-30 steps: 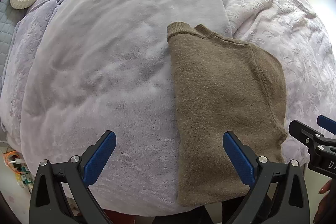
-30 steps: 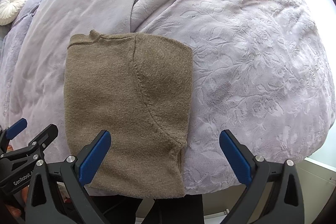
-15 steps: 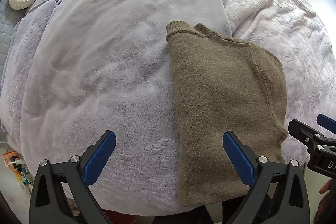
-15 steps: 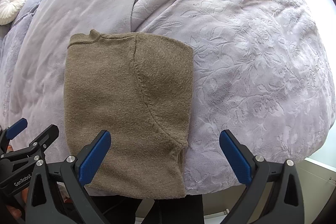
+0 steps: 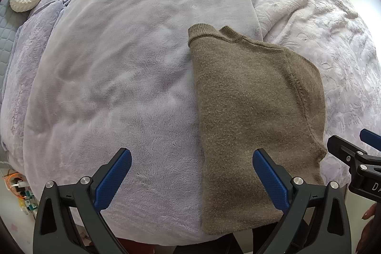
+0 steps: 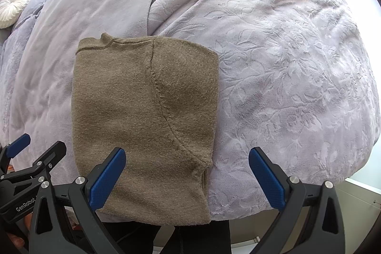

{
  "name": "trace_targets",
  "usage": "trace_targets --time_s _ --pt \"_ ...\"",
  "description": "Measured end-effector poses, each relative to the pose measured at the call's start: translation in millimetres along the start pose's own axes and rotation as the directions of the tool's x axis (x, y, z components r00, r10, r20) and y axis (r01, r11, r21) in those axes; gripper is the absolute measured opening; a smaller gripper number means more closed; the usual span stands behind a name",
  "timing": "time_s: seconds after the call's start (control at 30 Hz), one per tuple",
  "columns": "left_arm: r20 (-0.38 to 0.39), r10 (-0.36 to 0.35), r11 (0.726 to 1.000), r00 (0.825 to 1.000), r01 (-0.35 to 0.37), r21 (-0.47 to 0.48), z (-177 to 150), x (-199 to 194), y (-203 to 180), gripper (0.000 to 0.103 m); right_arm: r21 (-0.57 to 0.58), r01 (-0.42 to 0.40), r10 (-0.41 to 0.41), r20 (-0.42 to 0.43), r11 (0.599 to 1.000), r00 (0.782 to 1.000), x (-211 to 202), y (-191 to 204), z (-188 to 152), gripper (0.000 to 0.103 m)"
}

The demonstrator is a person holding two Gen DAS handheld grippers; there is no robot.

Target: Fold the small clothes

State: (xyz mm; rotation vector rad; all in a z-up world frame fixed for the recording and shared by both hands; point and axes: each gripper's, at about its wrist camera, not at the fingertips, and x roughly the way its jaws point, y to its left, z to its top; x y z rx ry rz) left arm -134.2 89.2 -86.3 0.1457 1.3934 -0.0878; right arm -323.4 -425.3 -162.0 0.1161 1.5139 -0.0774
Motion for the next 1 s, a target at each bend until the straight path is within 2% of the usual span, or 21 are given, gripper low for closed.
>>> trace_targets --time_s 0.43,0.73,1.0 --pt "-0.005 -0.014 1.0 1.0 0.014 0.006 0.6 2.8 4.2 0.102 -0.002 0.003 -0.003 -0.001 1.0 1.0 0.1 -0.7 -1.1 0.103" --pt "-0.008 -0.067 0.998 0.998 0.067 -0.004 1.4 2.8 5.0 0.102 -0.002 0.005 -0.005 0.0 1.0 1.0 0.2 0.3 -2.2 0.103" --pt "0.0 -0.051 0.999 0.999 0.051 0.009 3.0 1.7 4.3 0.102 0.001 0.007 -0.007 0.0 1.0 1.0 0.3 0.8 -2.1 0.103"
